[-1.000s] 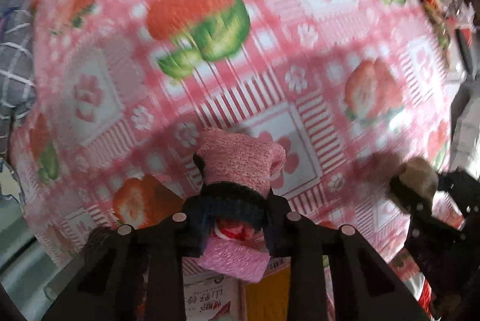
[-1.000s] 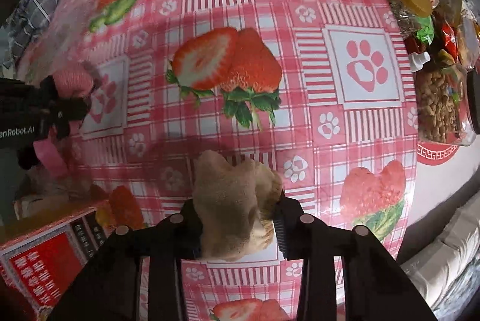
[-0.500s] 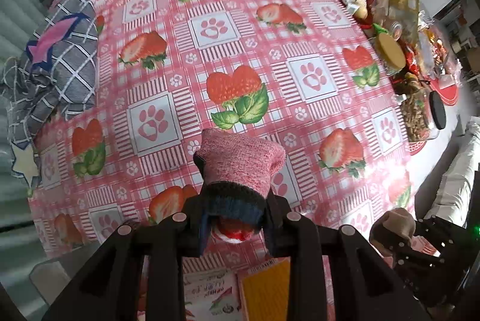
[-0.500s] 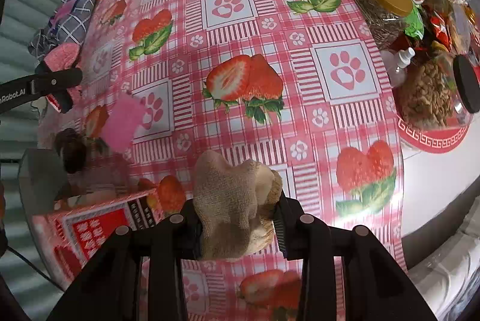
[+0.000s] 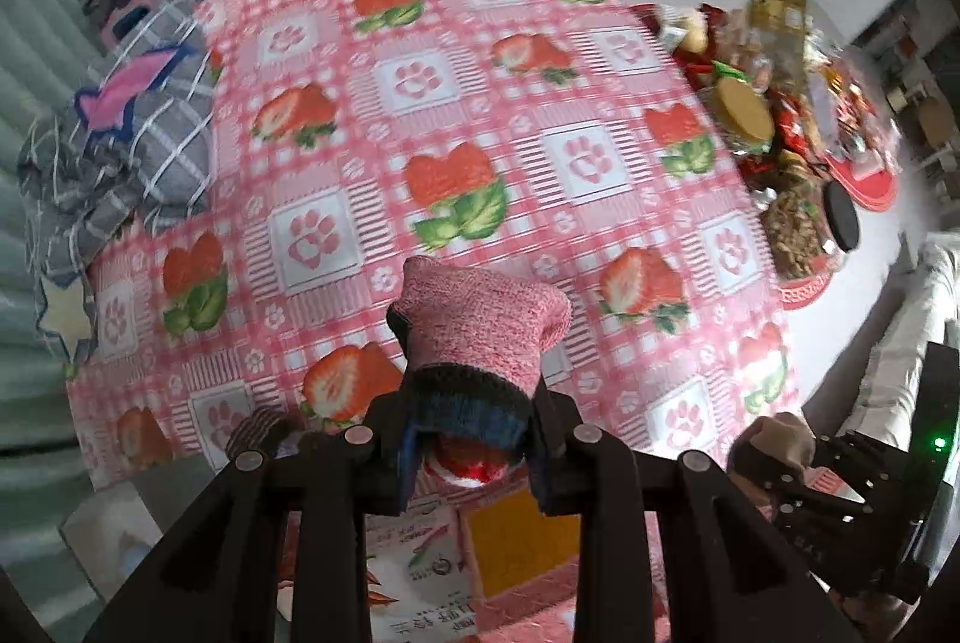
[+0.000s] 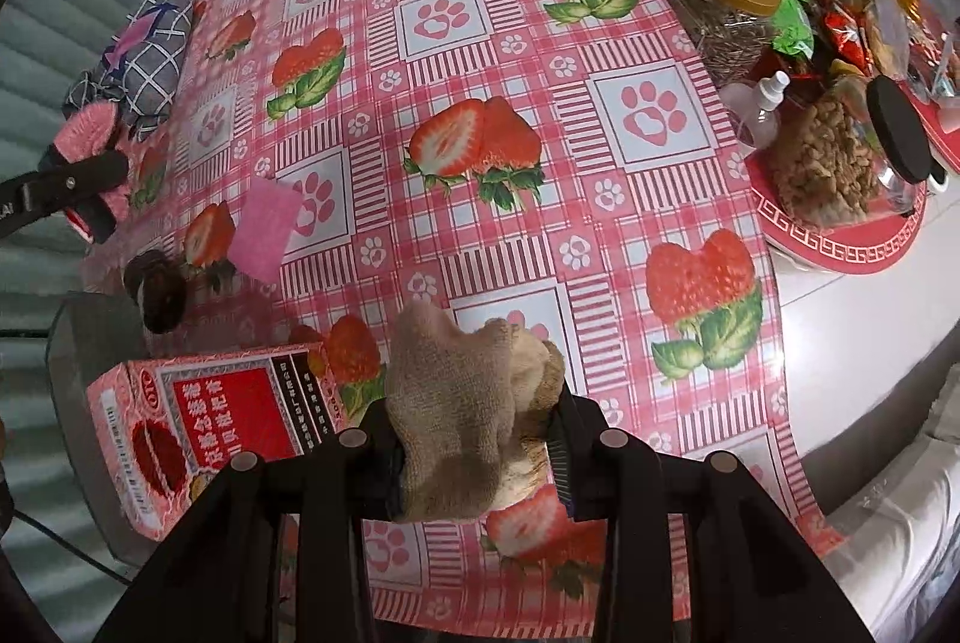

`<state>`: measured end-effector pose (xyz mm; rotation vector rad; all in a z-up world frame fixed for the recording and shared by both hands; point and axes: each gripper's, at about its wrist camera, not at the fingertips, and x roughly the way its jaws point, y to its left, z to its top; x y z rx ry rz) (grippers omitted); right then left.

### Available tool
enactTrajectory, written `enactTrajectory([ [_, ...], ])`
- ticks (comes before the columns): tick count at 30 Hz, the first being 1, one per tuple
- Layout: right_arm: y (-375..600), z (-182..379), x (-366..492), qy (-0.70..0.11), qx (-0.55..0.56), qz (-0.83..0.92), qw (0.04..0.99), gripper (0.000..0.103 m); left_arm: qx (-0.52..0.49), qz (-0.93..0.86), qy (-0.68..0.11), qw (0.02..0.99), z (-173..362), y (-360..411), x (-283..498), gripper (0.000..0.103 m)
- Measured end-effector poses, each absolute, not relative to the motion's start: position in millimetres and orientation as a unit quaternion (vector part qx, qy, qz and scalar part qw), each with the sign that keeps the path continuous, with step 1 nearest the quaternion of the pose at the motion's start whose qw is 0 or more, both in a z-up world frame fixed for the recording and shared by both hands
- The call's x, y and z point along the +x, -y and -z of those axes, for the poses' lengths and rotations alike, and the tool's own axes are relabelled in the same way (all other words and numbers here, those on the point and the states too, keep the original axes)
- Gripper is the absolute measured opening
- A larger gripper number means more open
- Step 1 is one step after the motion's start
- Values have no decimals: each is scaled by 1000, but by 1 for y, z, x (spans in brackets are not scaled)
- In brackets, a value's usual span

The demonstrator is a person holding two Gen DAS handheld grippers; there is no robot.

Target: Organize soft objects

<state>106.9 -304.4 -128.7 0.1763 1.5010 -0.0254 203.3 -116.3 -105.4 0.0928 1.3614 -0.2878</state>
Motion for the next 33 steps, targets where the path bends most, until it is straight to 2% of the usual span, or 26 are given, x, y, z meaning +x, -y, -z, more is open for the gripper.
enactTrajectory([
  [14,318,93,76,-660,78,52,746,38,107,254,-594,755,68,198,141,31],
  [33,293,86,4,-670,75,79,734,38,154,362,-587,708,61,188,20,31],
])
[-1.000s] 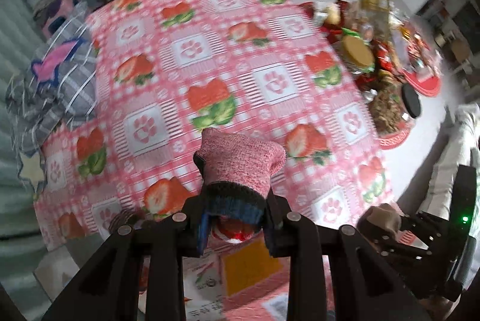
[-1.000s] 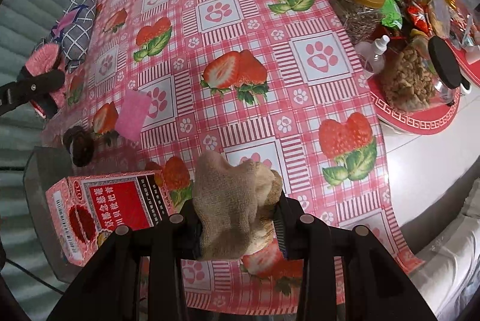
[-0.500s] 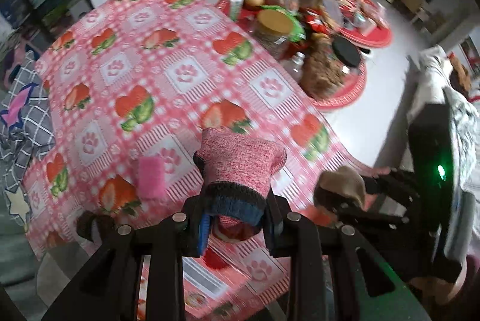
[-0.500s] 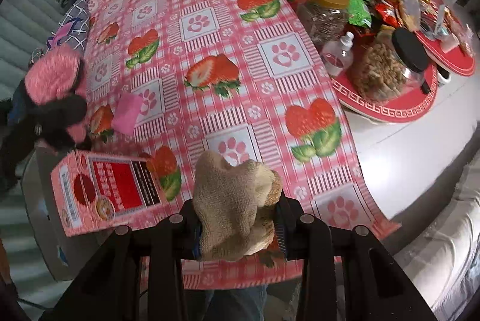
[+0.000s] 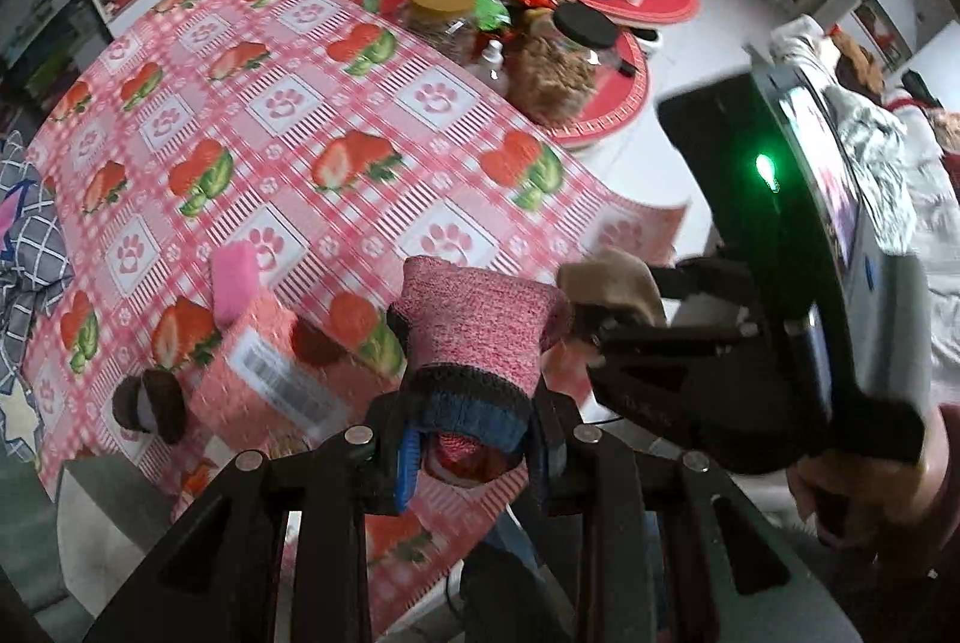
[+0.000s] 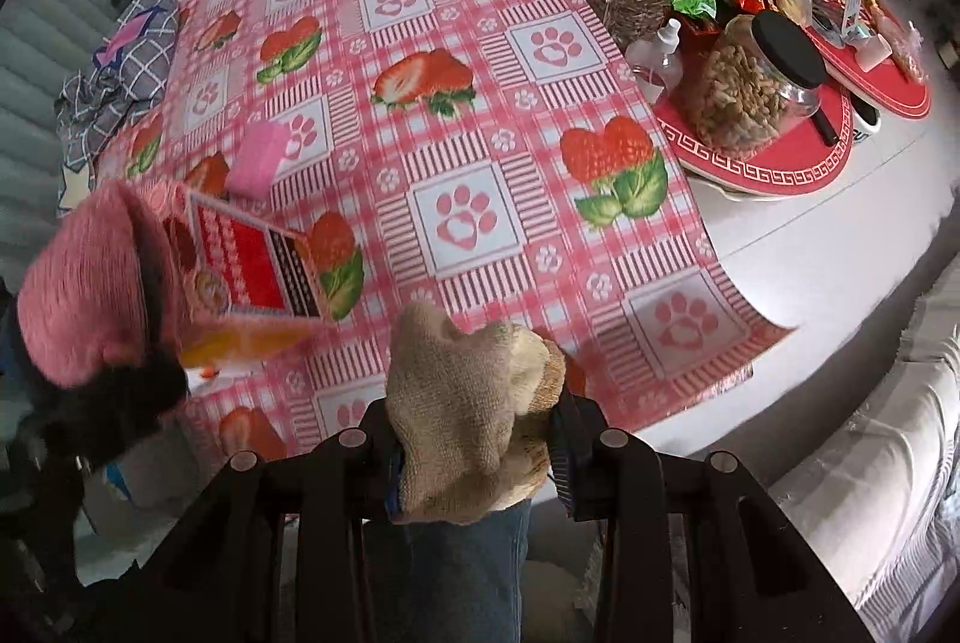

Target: Organize soft objects

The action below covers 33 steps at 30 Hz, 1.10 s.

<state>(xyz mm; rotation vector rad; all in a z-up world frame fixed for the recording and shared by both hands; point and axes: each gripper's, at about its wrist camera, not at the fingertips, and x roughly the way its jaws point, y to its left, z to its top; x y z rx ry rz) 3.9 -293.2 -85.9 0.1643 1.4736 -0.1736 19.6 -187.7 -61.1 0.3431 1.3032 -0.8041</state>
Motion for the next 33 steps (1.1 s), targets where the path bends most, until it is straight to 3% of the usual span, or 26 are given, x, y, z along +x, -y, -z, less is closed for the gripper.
enactTrajectory([
  [11,246,90,-11,-690,42,15,723,38,163,339,-604,703,74,123,-15,31],
  [33,97,98,-13,-692,-120,-215,679,38,4,133,-627,767,75,-49,-9,32],
])
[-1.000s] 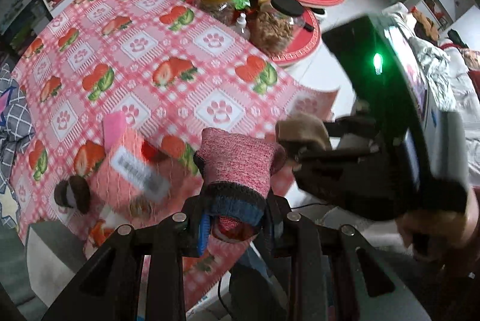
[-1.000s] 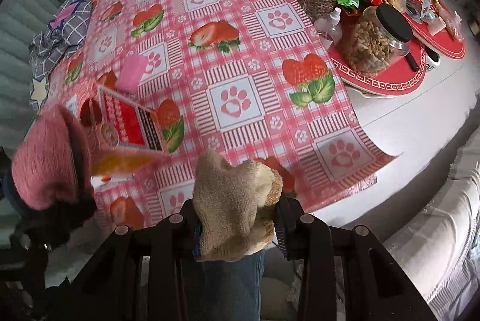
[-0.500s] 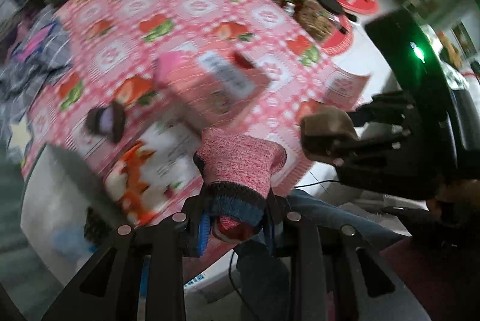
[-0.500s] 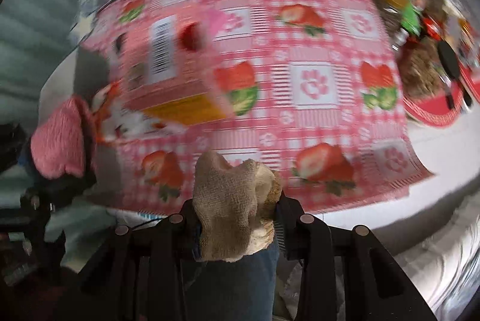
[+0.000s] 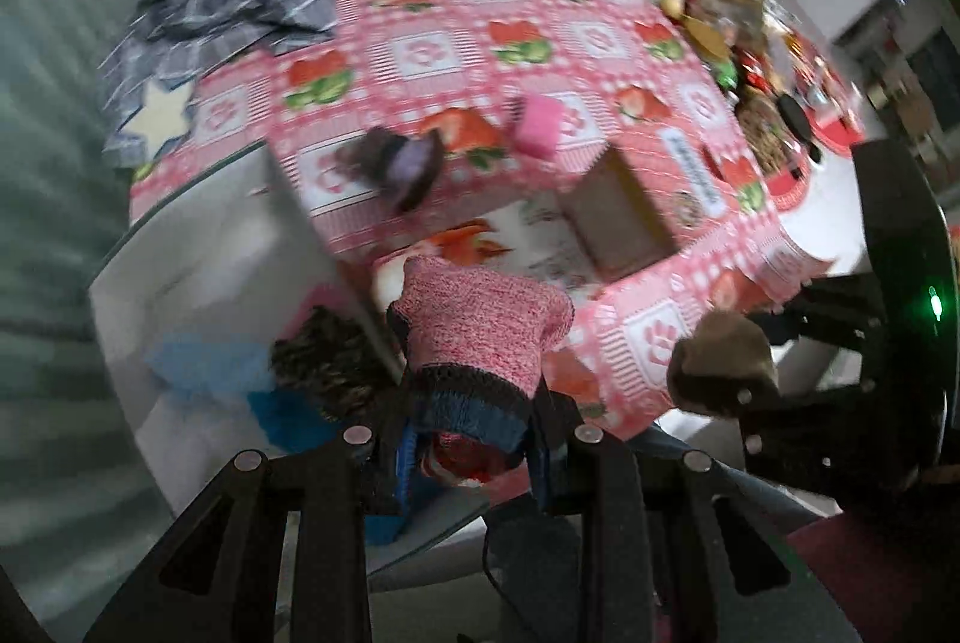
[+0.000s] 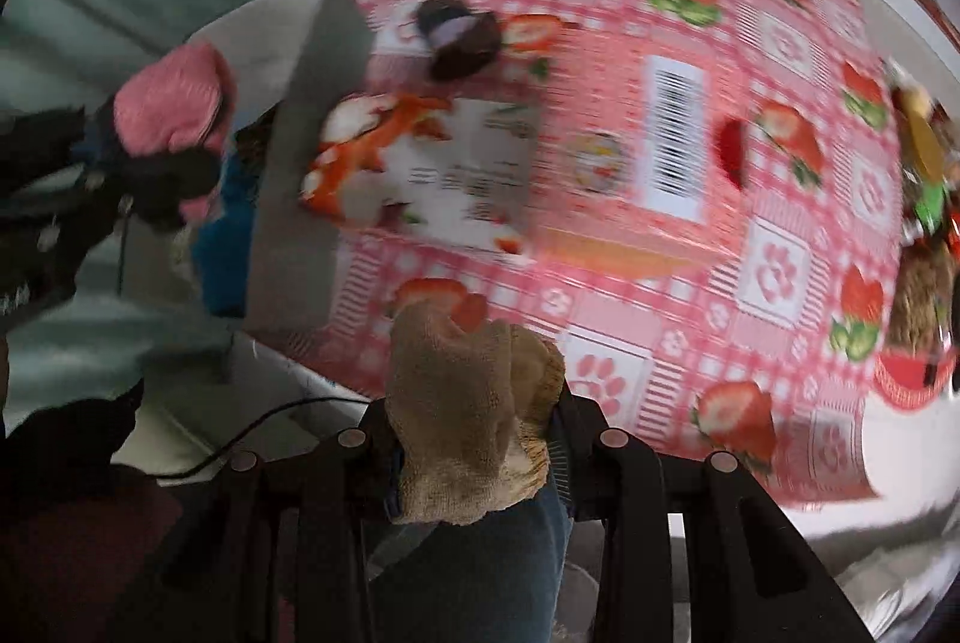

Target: Organize soft objects

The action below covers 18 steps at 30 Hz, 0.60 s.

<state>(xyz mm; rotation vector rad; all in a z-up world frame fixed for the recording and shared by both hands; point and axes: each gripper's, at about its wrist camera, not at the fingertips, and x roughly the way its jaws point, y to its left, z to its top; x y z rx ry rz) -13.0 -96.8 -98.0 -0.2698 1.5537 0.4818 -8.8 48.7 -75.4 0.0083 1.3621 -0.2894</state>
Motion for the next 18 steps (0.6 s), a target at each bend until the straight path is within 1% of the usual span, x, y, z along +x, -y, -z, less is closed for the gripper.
enactTrajectory([
  [8,48,93,-21,-673,-182,-285,658,38,-43,71,-635,768,86,-93,-14,32],
  [18,-2,84,-10,-655,-209,-330,647,38,-95,0,-631,770,93,-142,-23,32],
])
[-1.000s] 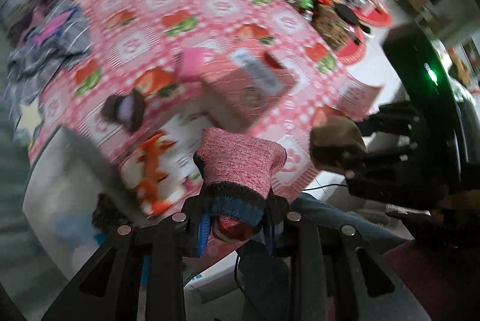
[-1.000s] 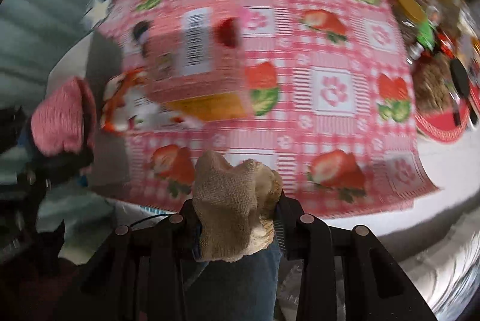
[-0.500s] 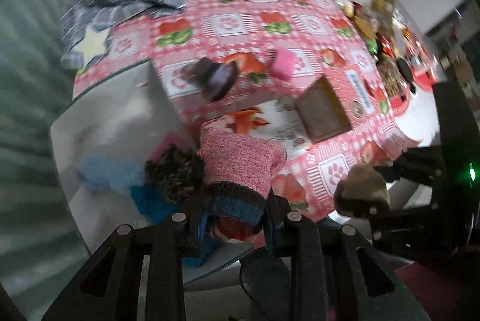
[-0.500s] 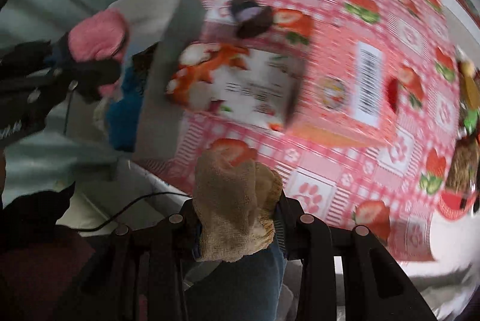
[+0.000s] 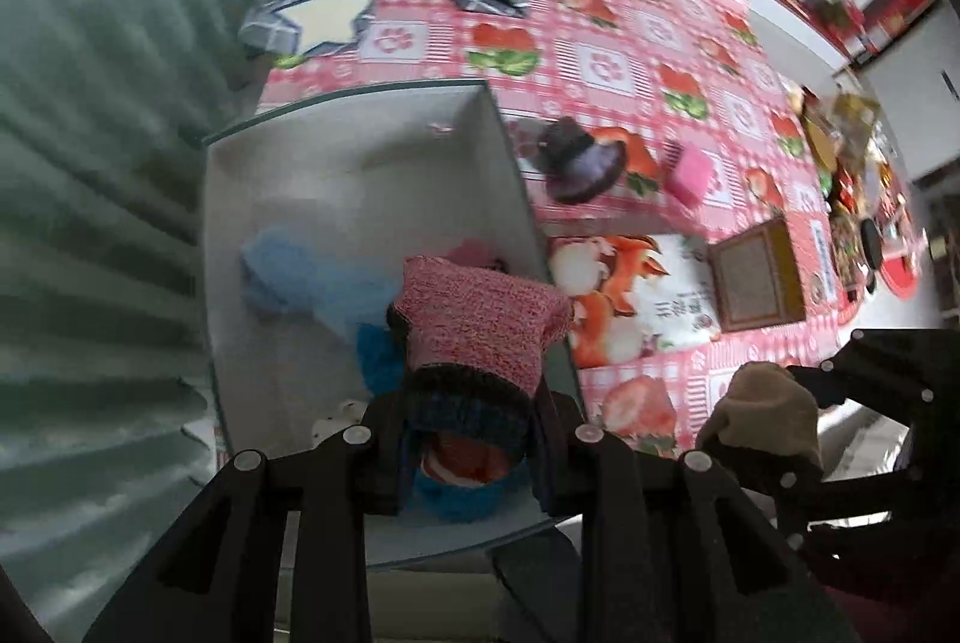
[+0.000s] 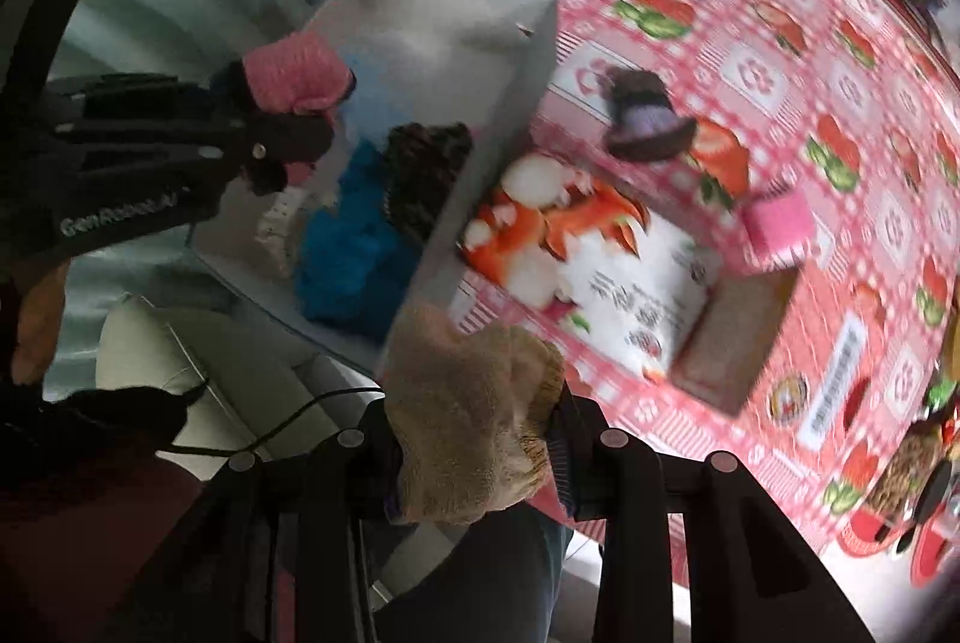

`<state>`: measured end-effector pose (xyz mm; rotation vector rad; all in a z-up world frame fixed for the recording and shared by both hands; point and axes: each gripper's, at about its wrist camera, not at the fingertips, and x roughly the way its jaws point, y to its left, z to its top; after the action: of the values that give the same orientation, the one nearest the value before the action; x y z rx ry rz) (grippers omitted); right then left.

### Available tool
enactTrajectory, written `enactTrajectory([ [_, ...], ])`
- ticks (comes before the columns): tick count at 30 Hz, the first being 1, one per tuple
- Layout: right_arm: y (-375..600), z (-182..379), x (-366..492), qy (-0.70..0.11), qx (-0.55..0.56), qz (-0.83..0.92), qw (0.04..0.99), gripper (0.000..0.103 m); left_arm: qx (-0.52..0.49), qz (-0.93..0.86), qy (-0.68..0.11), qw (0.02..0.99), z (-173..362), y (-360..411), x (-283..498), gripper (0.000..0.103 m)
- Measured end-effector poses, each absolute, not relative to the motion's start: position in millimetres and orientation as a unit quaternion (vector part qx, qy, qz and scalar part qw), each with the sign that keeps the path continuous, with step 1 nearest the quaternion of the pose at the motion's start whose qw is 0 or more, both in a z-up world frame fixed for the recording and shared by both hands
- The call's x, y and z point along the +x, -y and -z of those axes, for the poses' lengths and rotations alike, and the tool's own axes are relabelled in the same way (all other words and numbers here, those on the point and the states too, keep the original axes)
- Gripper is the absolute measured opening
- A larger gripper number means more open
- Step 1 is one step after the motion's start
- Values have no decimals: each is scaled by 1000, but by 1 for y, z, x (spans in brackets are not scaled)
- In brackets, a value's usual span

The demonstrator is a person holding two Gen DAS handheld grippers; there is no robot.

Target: Organize soft objects

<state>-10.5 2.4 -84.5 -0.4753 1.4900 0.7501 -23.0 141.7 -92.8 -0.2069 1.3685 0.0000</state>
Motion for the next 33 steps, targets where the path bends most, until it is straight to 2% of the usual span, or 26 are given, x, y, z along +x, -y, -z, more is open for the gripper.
enactTrajectory([
  [15,-54,82,12,-661,-206,-347,633,38,-161,-61,-629,758,108,-180,-36,32],
  [33,-97,90,38,-676,-171,-354,623,38,-180,-83,-634,748,121,-197,-35,32],
])
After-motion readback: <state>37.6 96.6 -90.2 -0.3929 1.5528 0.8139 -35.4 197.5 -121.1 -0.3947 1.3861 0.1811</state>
